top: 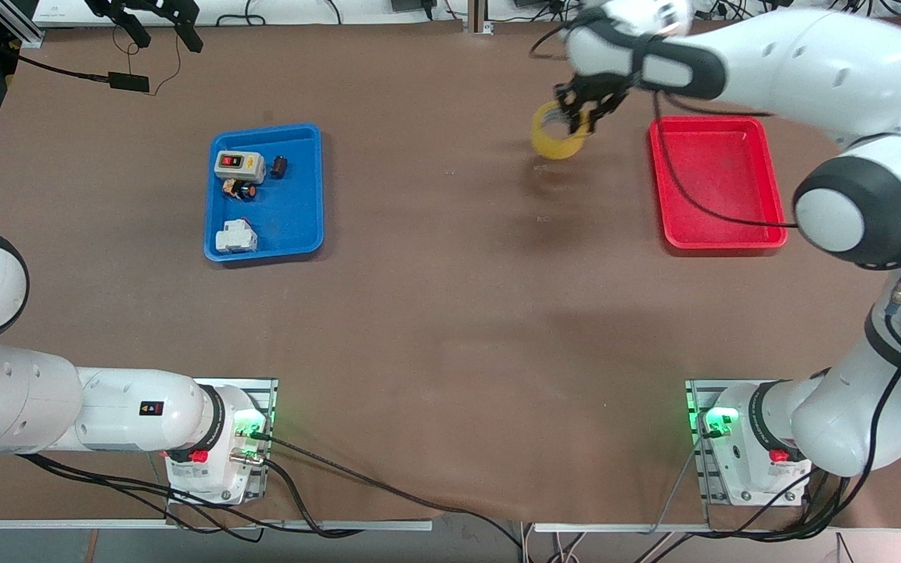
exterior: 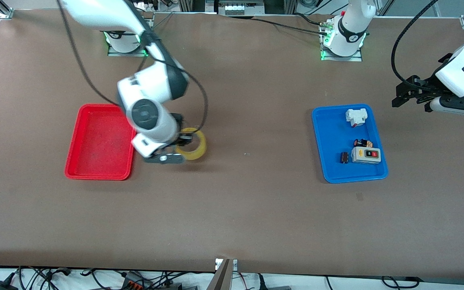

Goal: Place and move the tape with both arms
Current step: 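Carry the tape roll with the right gripper into the red tray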

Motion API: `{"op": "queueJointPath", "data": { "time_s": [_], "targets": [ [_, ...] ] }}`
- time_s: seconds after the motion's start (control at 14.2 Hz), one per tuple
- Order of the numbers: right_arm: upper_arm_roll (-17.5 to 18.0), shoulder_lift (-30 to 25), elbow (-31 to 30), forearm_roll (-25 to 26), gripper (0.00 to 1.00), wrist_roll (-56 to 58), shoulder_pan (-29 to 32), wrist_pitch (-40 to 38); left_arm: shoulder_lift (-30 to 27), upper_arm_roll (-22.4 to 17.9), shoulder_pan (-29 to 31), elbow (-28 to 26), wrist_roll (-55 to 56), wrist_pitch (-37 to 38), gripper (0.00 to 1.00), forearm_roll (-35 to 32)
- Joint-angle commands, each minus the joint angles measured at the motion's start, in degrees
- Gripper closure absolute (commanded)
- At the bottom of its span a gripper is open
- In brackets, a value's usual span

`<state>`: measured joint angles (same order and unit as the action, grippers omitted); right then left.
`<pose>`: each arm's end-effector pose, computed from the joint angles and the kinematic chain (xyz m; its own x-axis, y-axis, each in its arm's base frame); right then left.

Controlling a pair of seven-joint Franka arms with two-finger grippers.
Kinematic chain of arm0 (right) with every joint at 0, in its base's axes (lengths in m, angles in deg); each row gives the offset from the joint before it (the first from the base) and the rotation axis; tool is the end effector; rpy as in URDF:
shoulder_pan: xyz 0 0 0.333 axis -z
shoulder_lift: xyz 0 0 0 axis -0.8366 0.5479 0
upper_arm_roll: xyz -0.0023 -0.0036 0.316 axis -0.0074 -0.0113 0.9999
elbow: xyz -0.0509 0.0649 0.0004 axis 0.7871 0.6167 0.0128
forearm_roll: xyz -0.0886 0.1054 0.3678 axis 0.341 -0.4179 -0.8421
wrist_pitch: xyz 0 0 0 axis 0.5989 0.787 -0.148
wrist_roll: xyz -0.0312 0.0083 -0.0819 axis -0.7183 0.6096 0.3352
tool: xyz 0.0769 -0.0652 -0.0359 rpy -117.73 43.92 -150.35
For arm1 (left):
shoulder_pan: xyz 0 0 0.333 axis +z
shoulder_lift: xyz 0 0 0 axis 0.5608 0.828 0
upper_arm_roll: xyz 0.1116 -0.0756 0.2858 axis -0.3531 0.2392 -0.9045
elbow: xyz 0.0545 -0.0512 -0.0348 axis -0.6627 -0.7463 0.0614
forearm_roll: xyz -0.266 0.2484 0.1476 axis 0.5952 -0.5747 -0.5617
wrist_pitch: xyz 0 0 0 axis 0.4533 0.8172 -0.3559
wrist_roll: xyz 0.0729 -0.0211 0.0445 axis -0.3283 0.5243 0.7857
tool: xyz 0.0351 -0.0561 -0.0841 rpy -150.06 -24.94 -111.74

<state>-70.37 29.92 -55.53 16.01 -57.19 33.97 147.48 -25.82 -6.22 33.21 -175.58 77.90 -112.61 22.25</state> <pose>0.6183 0.2721 0.3454 0.9888 -0.0110 -0.1487 -0.0059 -0.9994 0.0350 0.5519 -0.0304 0.5938 0.9917 -0.1246 -0.0319 -0.1240 -0.9921 0.0201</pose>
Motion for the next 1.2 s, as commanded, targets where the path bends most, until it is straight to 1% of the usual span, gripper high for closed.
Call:
{"op": "queueJointPath", "data": {
  "time_s": [0.0,0.14,0.28,0.49,0.56,0.64,0.71,0.78,0.99,1.13],
  "targets": [
    [1.01,-1.38,-1.67,0.56,1.00,8.67,8.81,-3.09,-1.62,-1.88,-0.85,-1.16,0.73,0.66,0.00,0.64],
    [1.01,-1.38,-2.99,1.53,1.00,12.02,12.94,-3.18,-1.53,-1.97,-0.85,-0.99,1.34,1.19,0.00,0.72],
    [1.01,-1.38,-4.74,3.72,1.00,13.96,15.76,-3.19,-1.54,-1.88,-0.85,-0.99,1.52,1.28,0.00,0.64],
    [1.01,-1.46,-7.99,4.00,1.00,14.59,19.28,-2.57,0.65,-1.79,-0.85,2.69,3.10,1.28,0.00,0.64],
    [1.01,-1.46,-8.70,4.17,1.00,14.94,20.86,-2.40,0.84,-1.71,-0.85,3.14,3.19,1.37,0.00,0.55],
    [1.01,-1.55,-9.92,5.30,1.00,16.42,22.35,-1.26,0.84,-1.36,-0.59,3.14,3.19,1.45,0.00,0.55],
    [1.01,-2.25,-11.68,7.06,1.00,18.00,23.76,1.10,0.93,-1.27,-0.42,3.06,3.19,1.54,0.00,0.55],
    [1.01,-3.13,-13.87,7.77,1.00,19.06,25.08,3.38,1.19,-1.27,-0.41,3.05,3.10,1.89,0.00,0.55],
    [1.01,-7.60,-23.00,8.04,1.00,21.71,27.63,10.68,1.89,-1.27,-0.33,2.97,3.19,1.89,0.00,0.55],
    [1.01,-9.02,-27.23,7.95,1.00,21.71,28.08,14.73,3.38,-1.27,-0.24,3.05,3.10,1.89,0.00,0.55]
  ]
}}
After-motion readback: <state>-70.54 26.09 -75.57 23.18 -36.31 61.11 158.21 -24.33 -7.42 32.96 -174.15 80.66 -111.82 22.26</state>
